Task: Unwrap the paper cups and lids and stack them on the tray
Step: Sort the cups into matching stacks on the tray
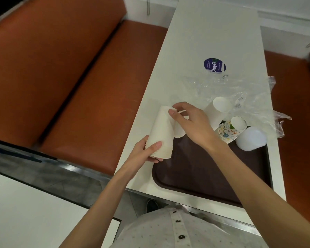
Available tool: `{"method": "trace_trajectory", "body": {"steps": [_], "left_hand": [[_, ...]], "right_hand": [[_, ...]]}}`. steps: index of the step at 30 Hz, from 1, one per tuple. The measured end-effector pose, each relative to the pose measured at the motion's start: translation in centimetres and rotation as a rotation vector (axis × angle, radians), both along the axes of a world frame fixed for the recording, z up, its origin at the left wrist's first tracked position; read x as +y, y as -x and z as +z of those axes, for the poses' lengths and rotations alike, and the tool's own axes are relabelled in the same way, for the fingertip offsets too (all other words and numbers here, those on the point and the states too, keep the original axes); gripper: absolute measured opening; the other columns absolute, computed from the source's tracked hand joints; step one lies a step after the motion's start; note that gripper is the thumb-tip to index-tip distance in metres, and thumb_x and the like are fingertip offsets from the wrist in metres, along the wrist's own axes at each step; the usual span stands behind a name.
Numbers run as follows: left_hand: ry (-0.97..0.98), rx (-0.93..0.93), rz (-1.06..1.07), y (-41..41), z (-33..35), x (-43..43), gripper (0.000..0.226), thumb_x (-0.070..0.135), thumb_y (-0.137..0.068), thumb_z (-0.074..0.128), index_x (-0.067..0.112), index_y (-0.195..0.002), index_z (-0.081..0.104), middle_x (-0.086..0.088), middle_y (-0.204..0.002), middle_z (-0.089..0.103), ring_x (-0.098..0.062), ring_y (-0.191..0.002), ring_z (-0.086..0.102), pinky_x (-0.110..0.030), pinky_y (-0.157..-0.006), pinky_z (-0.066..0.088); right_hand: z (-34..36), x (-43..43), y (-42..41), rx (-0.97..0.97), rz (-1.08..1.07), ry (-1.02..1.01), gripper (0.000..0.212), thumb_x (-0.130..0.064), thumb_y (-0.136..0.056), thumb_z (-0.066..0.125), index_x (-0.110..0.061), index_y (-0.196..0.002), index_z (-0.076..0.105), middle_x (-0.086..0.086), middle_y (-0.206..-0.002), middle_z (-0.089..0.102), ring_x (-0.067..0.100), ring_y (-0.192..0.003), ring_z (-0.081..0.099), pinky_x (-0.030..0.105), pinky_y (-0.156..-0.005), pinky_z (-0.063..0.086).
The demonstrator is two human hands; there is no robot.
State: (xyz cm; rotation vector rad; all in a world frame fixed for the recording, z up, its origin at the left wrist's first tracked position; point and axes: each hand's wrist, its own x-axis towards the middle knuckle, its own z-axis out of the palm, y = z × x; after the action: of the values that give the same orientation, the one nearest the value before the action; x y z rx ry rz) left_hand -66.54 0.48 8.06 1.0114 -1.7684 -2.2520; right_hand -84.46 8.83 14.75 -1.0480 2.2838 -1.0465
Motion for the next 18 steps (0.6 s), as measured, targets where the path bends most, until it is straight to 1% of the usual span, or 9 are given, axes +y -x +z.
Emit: {"method": "trace_trajectory", "body": {"steps": [2, 4, 6, 8, 12, 14, 16, 17, 18], "left_hand": [[0.004, 0.031, -0.020, -0.2, 0.3, 0.1, 0.069, 0.061, -0.067, 0.068, 0.024, -0.125, 0.056, -0.007, -0.110, 0.072, -0.024, -0.089, 0.073, -0.032, -0.072, 0.060], [-0.014, 0.040, -0.042, -0.3, 0.6, 0.5, 0.070, 0.061, -0.064, 0.068, 0.028, -0.125, 0.055, -0.005, -0.120, 0.067, -0.023, -0.105, 0.069, -0.032, -0.076, 0.060], [-0.025, 0.044, -0.066, -0.4, 0.7, 0.7, 0.077, 0.060, -0.063, 0.070, 0.026, -0.130, 0.054, -0.003, -0.127, 0.064, -0.022, -0.115, 0.063, -0.034, -0.086, 0.059], [-0.020, 0.051, -0.086, -0.5, 1.0, 0.6, 0.080, 0.057, -0.063, 0.071, 0.025, -0.134, 0.052, -0.001, -0.129, 0.064, -0.018, -0.119, 0.061, -0.033, -0.095, 0.055], [0.017, 0.060, -0.144, -0.6, 1.2, 0.1, 0.066, 0.048, -0.063, 0.077, 0.030, -0.124, 0.058, 0.009, -0.119, 0.069, -0.007, -0.110, 0.065, -0.019, -0.086, 0.053], [0.046, 0.022, -0.152, -0.5, 0.9, -0.1, 0.069, 0.048, -0.060, 0.079, 0.029, -0.123, 0.058, 0.008, -0.116, 0.069, -0.008, -0.108, 0.065, -0.020, -0.084, 0.053], [0.087, -0.019, -0.143, -0.3, 0.5, -0.3, 0.070, 0.046, -0.062, 0.081, 0.028, -0.125, 0.055, 0.007, -0.118, 0.065, -0.010, -0.108, 0.063, -0.020, -0.082, 0.053], [0.098, -0.037, -0.121, -0.3, 0.2, -0.5, 0.068, 0.045, -0.063, 0.080, 0.029, -0.124, 0.054, 0.007, -0.117, 0.064, -0.009, -0.108, 0.062, -0.020, -0.079, 0.054], [0.095, -0.049, -0.090, -0.3, -0.1, -0.6, 0.068, 0.046, -0.063, 0.079, 0.030, -0.123, 0.053, 0.008, -0.117, 0.064, -0.009, -0.106, 0.062, -0.020, -0.077, 0.055]], "right_hand": [[0.3, -0.2, -0.1, -0.077, 0.020, 0.003, 0.040, -0.044, -0.092, 0.064, -0.021, -0.123, 0.061, -0.007, -0.112, 0.065, 0.012, -0.094, 0.064, 0.013, -0.071, 0.046], [0.8, -0.5, 0.2, -0.214, 0.029, 0.003, 0.043, -0.039, -0.088, 0.071, -0.021, -0.125, 0.060, 0.001, -0.115, 0.066, 0.021, -0.098, 0.064, 0.027, -0.072, 0.053], [1.5, -0.6, 0.7, -0.315, 0.046, -0.002, 0.050, -0.033, -0.083, 0.077, -0.022, -0.128, 0.057, 0.009, -0.113, 0.065, 0.026, -0.099, 0.063, 0.032, -0.067, 0.054], [2.3, -0.5, 1.2, -0.334, 0.063, -0.009, 0.055, -0.031, -0.081, 0.079, -0.025, -0.130, 0.055, 0.011, -0.110, 0.064, 0.026, -0.097, 0.064, 0.035, -0.063, 0.056], [5.1, -0.4, 3.2, -0.255, 0.017, 0.084, 0.038, -0.027, -0.086, 0.074, -0.025, -0.122, 0.060, 0.004, -0.104, 0.059, 0.026, -0.093, 0.064, 0.047, -0.069, 0.061], [6.8, -0.4, 4.7, -0.205, -0.014, 0.116, 0.036, -0.026, -0.088, 0.072, -0.025, -0.122, 0.060, 0.008, -0.112, 0.060, 0.030, -0.100, 0.065, 0.045, -0.071, 0.062], [8.2, -0.1, 5.9, -0.086, -0.039, 0.135, 0.043, -0.031, -0.084, 0.071, -0.024, -0.125, 0.059, 0.009, -0.119, 0.061, 0.028, -0.100, 0.065, 0.042, -0.076, 0.061], [8.6, 0.2, 6.2, -0.012, -0.056, 0.145, 0.048, -0.034, -0.081, 0.070, -0.023, -0.126, 0.058, 0.005, -0.118, 0.061, 0.022, -0.096, 0.064, 0.035, -0.078, 0.059], [8.9, 0.3, 6.3, 0.065, -0.072, 0.157, 0.052, -0.037, -0.078, 0.069, -0.022, -0.126, 0.056, -0.001, -0.114, 0.060, 0.014, -0.091, 0.062, 0.022, -0.078, 0.055]]}}
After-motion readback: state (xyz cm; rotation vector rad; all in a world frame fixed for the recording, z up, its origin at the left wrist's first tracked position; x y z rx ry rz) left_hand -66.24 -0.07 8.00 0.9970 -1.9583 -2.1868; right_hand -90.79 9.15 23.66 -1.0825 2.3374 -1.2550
